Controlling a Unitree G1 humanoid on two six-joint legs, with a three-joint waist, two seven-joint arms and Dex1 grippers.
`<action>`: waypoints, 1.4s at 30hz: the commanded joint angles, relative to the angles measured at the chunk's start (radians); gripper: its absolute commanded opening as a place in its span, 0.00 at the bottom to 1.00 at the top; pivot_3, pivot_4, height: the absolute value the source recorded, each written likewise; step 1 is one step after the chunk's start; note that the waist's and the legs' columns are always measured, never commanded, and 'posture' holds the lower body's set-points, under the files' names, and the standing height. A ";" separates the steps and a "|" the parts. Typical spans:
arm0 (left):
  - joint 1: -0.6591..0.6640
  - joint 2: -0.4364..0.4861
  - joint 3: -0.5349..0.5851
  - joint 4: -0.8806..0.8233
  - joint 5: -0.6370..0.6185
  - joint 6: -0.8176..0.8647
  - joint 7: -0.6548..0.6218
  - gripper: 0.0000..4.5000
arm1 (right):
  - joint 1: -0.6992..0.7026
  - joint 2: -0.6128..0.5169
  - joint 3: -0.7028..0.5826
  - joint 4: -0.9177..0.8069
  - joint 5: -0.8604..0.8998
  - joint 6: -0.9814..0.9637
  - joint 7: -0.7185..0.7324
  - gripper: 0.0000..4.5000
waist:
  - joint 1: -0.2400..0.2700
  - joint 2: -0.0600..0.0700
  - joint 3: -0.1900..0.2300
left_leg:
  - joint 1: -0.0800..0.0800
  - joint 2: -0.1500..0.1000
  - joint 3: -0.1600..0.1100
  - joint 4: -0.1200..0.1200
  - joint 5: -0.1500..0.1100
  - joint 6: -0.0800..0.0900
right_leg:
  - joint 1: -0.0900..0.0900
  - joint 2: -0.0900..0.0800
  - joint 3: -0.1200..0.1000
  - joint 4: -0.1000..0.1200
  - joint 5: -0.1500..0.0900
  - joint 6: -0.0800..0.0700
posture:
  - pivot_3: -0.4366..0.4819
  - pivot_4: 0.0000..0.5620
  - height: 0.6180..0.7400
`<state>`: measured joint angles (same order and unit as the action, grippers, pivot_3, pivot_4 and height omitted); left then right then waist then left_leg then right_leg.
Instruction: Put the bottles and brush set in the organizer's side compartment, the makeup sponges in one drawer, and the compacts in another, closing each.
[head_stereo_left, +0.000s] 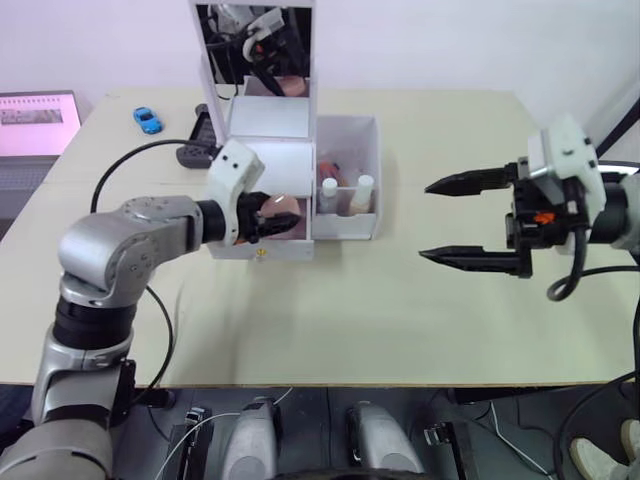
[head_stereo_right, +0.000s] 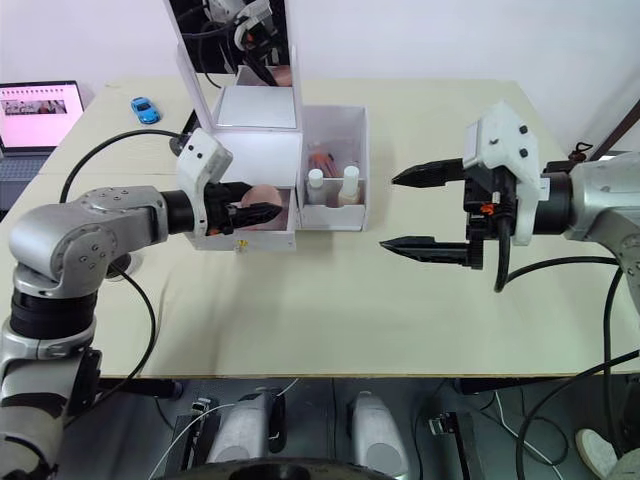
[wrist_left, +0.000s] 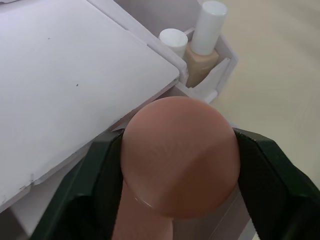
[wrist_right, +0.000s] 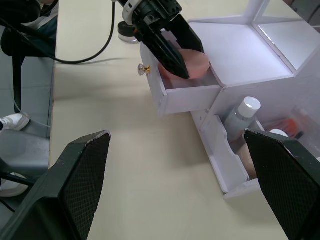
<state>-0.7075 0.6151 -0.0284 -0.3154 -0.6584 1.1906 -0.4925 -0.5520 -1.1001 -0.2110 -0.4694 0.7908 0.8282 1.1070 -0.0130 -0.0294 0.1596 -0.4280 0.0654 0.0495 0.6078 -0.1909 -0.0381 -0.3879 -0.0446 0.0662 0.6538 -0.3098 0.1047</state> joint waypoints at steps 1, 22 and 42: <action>-0.029 -0.004 0.014 -0.012 0.005 -0.010 -0.007 0.99 | 0.000 -0.019 -0.023 -0.015 0.004 -0.016 0.001 1.00 | 0.002 0.000 0.000 | 0.000 0.000 0.000 0.000 0.000 0.000 | 0.000 0.000 0.000 0.000 0.000 0.000 | 0.48 0.27 0.97; 0.002 0.155 0.136 -0.116 -0.098 0.055 -0.113 0.99 | -0.030 0.004 0.039 0.031 -0.009 -0.067 0.032 1.00 | 0.000 0.000 0.000 | 0.000 0.000 0.000 0.001 0.000 0.000 | 0.000 0.000 0.000 0.000 0.000 0.000 | 0.48 0.27 0.97; 0.031 0.197 0.016 0.011 0.052 -0.133 -0.174 0.01 | 0.003 0.006 0.020 0.026 -0.010 -0.092 0.028 1.00 | 0.001 0.000 0.000 | -0.001 0.000 0.001 0.001 0.000 0.000 | 0.000 -0.001 0.000 0.000 0.000 0.000 | 0.48 0.27 0.97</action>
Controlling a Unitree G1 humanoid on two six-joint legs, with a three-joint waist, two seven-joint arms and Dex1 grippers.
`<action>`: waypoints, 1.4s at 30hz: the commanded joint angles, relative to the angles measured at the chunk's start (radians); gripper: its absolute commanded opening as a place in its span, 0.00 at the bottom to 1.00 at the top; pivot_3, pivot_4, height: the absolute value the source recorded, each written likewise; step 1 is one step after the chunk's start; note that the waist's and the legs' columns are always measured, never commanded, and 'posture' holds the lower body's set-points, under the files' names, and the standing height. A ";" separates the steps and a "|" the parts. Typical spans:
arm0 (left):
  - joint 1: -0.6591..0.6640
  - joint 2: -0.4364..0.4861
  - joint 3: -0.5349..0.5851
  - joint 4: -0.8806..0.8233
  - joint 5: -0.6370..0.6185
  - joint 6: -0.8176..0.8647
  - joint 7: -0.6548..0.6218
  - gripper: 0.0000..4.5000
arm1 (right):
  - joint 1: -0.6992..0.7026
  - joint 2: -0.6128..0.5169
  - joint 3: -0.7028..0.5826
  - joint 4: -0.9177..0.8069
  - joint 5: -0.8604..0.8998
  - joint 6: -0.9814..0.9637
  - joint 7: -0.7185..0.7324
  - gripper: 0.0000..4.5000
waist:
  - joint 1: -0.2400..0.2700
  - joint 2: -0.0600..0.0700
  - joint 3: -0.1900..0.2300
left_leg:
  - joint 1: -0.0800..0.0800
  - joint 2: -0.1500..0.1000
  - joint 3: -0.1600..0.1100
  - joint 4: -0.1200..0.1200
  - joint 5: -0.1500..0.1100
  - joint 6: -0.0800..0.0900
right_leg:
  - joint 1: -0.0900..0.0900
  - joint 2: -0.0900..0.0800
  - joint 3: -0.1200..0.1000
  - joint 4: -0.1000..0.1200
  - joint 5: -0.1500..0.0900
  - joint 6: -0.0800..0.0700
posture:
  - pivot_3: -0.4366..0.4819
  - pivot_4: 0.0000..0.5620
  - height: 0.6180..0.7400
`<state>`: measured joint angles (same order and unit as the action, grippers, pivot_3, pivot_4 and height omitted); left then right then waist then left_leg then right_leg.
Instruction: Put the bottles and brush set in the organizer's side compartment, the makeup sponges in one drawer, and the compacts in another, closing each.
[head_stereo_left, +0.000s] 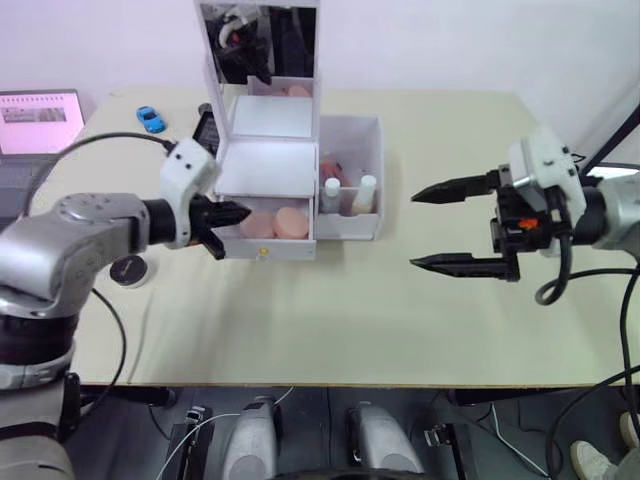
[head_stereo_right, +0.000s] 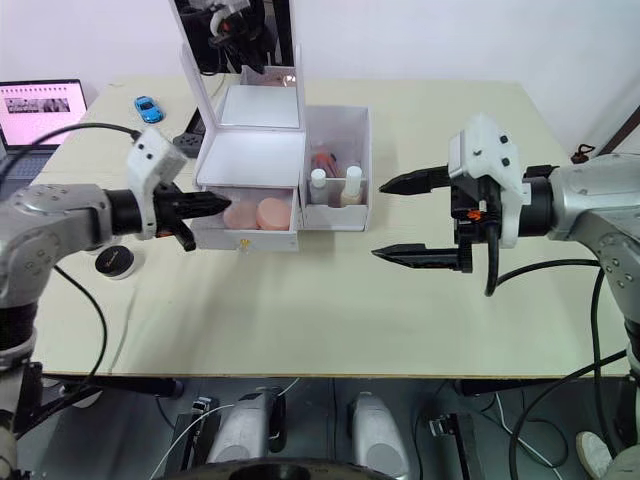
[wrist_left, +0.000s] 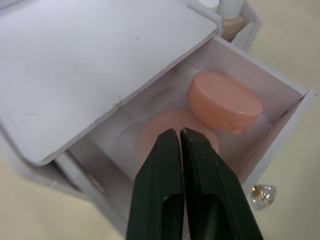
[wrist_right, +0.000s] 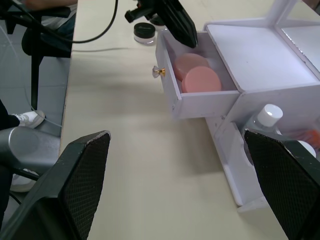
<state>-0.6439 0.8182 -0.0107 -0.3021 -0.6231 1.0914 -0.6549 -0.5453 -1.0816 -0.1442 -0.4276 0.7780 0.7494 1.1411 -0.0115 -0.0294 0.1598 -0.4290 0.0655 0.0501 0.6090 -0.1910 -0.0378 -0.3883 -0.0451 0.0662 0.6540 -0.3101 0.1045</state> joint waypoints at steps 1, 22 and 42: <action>-0.037 -0.015 -0.013 0.002 0.024 -0.038 -0.013 0.01 | -0.002 -0.014 -0.050 -0.018 0.004 -0.011 -0.008 1.00 | -0.002 0.000 0.000 | 0.000 0.000 0.000 0.000 0.000 0.000 | 0.000 0.000 0.000 0.000 0.000 0.000 | 0.48 0.27 0.97; -0.112 -0.073 -0.164 0.100 0.175 -0.108 -0.101 0.01 | 0.075 -0.018 -0.114 -0.055 0.009 -0.019 -0.032 1.00 | 0.000 0.000 0.000 | 0.000 0.000 0.000 0.001 0.000 0.001 | 0.000 0.001 0.000 0.000 0.000 0.001 | 0.48 0.27 0.97; -0.087 0.023 0.071 0.000 0.054 -0.052 -0.226 0.01 | 0.004 -0.005 -0.068 -0.007 0.013 -0.022 -0.020 1.00 | -0.011 0.001 0.000 | -0.001 0.001 -0.001 0.002 -0.001 0.002 | -0.001 0.001 0.000 0.002 0.000 0.001 | 0.48 0.27 0.97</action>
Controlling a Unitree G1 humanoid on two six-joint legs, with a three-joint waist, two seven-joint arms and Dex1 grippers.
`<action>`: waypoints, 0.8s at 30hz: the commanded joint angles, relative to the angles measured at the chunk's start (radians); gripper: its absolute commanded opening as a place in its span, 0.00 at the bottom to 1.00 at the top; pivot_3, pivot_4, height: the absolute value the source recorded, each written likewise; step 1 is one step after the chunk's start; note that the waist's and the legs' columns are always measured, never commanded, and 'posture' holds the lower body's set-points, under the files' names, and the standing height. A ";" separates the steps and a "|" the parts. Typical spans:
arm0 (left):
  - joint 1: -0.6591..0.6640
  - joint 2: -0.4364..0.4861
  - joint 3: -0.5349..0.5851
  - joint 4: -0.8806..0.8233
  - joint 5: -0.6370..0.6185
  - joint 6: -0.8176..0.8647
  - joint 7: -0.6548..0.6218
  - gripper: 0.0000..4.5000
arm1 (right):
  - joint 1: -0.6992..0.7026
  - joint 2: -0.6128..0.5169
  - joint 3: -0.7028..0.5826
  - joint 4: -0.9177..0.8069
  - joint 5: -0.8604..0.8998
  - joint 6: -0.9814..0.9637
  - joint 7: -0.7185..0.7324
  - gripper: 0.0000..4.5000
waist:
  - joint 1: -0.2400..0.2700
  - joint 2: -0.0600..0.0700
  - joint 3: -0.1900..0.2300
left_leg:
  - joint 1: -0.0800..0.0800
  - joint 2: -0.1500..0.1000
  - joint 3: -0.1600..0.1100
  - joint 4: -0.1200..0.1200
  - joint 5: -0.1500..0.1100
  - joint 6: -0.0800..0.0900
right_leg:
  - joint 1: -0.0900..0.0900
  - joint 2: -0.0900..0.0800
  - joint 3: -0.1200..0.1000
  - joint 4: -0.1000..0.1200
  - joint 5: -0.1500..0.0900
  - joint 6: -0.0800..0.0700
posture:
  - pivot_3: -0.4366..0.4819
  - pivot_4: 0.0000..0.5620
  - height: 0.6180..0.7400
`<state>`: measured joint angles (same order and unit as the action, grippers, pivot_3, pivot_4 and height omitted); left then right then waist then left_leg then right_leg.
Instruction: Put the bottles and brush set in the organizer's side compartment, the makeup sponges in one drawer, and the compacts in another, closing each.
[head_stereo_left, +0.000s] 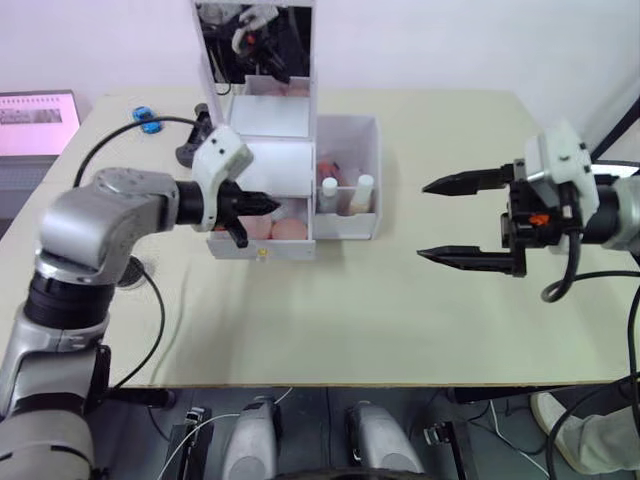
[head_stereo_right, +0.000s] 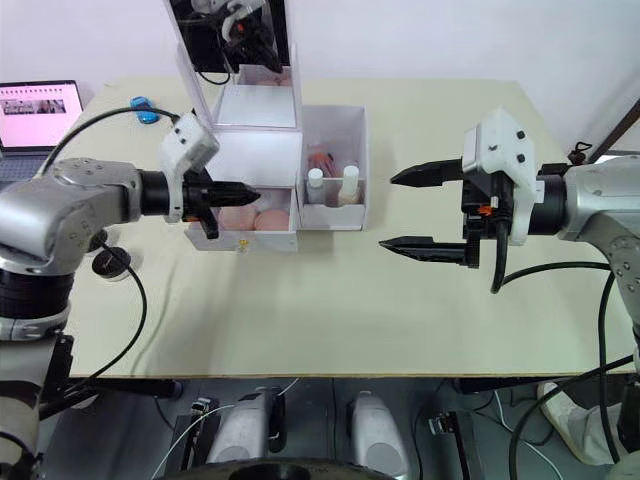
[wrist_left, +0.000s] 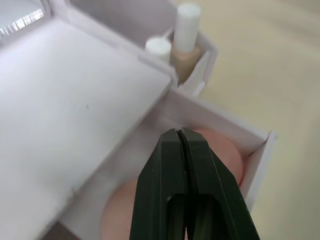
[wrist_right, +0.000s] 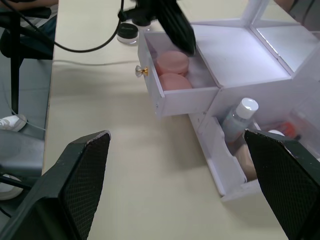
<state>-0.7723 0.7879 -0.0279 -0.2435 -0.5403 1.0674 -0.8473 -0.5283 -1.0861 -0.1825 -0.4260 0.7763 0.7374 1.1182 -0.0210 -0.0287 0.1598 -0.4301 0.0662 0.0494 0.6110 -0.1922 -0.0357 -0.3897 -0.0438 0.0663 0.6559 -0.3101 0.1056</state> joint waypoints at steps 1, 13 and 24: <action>0.075 0.077 0.117 -0.080 -0.035 -0.064 -0.057 0.01 | -0.010 0.008 -0.028 -0.004 0.006 -0.024 -0.001 1.00 | -0.003 0.001 0.000 | 0.000 0.000 0.000 0.000 0.000 0.000 | 0.000 0.000 0.000 0.000 0.000 0.000 | 0.48 0.27 0.97; 0.598 0.205 0.598 -0.177 -0.103 -0.159 -0.139 0.06 | 0.140 0.101 -0.031 0.207 -0.183 -0.265 0.006 1.00 | 0.007 0.000 0.000 | 0.002 0.001 0.003 0.000 0.000 0.001 | 0.001 -0.002 0.000 0.000 -0.001 -0.002 | 0.48 0.27 0.97; 1.125 -0.178 0.732 -0.467 -0.155 -0.363 -0.048 0.80 | 0.095 0.117 -0.010 0.254 -0.164 -0.277 0.071 1.00 | 0.005 0.002 -0.001 | 0.004 0.001 0.004 0.000 -0.002 0.002 | 0.003 -0.003 0.001 -0.001 -0.002 -0.005 | 0.48 0.27 0.97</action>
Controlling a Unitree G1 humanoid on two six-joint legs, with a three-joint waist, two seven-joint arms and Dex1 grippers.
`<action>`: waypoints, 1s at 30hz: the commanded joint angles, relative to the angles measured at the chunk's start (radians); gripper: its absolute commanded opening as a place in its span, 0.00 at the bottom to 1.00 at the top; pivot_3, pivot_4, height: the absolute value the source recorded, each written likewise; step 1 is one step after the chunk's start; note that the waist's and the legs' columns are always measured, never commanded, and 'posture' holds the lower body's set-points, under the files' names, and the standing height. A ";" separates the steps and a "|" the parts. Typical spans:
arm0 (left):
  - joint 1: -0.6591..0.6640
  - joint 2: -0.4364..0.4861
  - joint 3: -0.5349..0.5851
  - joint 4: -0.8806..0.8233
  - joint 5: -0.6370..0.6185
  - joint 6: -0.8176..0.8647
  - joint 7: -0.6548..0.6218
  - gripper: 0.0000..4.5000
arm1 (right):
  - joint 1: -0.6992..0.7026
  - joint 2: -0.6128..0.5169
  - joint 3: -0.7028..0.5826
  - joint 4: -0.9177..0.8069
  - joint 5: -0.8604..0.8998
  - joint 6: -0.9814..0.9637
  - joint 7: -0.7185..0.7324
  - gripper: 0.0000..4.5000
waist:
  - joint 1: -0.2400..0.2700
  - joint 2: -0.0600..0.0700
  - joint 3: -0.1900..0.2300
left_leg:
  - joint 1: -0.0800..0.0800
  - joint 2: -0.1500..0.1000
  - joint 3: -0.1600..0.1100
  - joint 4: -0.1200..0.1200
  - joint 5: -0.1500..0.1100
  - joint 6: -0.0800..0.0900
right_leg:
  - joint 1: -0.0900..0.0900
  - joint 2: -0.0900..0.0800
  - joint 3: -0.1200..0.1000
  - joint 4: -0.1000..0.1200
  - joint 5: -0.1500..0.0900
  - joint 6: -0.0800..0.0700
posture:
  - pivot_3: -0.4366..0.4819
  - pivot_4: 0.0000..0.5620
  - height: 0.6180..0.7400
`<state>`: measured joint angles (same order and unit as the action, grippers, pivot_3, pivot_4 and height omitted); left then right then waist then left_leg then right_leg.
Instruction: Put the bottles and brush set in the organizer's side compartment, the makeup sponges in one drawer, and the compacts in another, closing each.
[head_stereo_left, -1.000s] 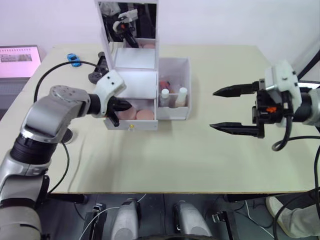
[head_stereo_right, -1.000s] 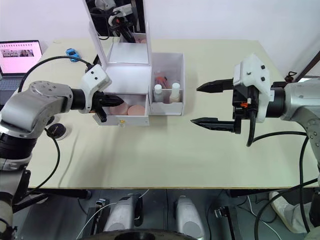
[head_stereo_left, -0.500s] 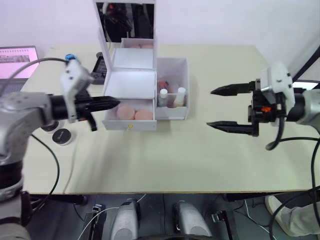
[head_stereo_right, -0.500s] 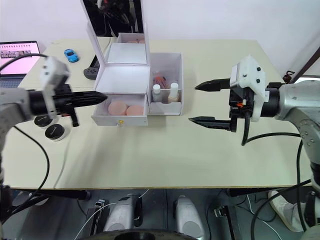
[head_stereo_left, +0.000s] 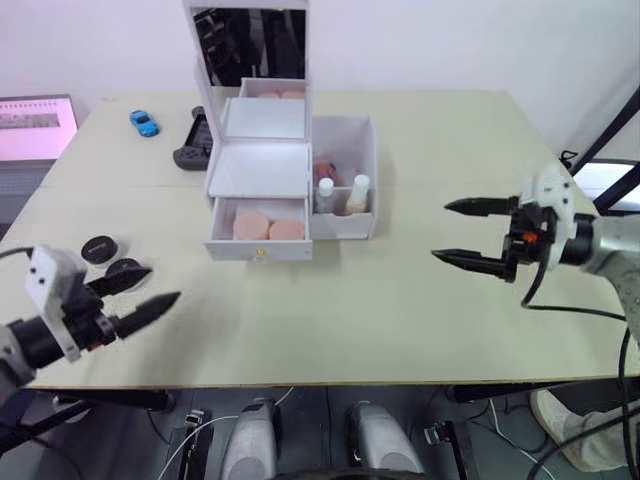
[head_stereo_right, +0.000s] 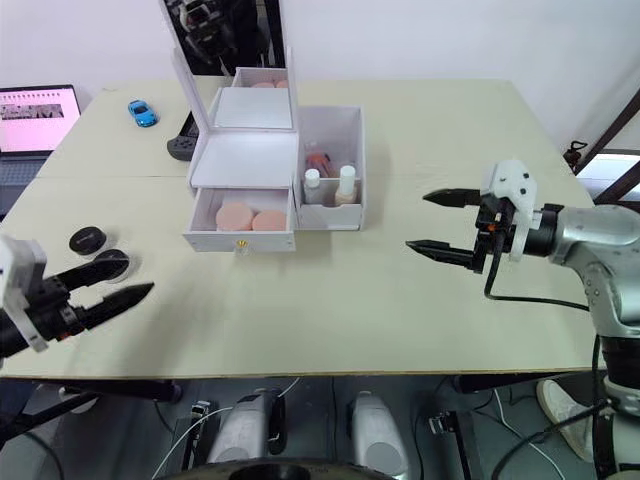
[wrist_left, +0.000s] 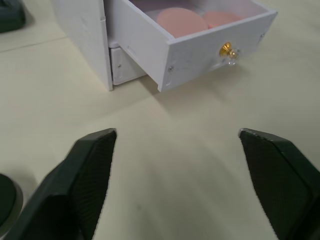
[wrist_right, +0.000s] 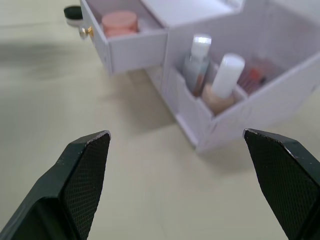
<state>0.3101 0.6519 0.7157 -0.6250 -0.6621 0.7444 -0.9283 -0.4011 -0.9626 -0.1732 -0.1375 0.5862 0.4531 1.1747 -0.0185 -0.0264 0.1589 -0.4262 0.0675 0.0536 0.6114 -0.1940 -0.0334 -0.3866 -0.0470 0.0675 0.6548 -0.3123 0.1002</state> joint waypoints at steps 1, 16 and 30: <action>0.060 -0.068 -0.023 -0.105 -0.048 -0.041 0.050 0.70 | -0.042 -0.007 -0.013 -0.040 0.029 0.012 0.019 1.00 | 0.005 0.000 0.000 | 0.000 0.000 0.000 0.000 0.000 0.000 | 0.000 0.000 0.000 0.000 0.000 0.000 | 0.48 0.27 0.97; -0.050 -0.274 -0.436 -0.057 0.189 -0.283 0.337 0.01 | -0.132 -0.021 -0.026 -0.211 0.185 0.186 0.047 1.00 | 0.003 0.001 -0.001 | 0.000 -0.001 -0.001 0.001 0.000 0.001 | 0.003 0.000 0.001 -0.004 0.000 0.000 | 0.48 0.27 0.97; -0.377 -0.275 -0.526 0.230 0.221 -0.353 0.382 0.01 | -0.078 -0.032 -0.070 -0.282 0.212 0.216 -0.008 1.00 | 0.003 0.001 -0.001 | -0.001 -0.001 -0.001 0.001 -0.001 0.002 | 0.003 0.001 0.000 -0.004 0.001 0.001 | 0.48 0.27 0.97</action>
<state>-0.0475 0.3690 0.1742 -0.3801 -0.4250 0.4046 -0.5454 -0.4737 -0.9768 -0.1991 -0.3927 0.7815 0.6757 1.1723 -0.0150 -0.0254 0.1581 -0.4269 0.0665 0.0521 0.6126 -0.1952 -0.0312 -0.3836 -0.0456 0.0675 0.6508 -0.3104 0.1036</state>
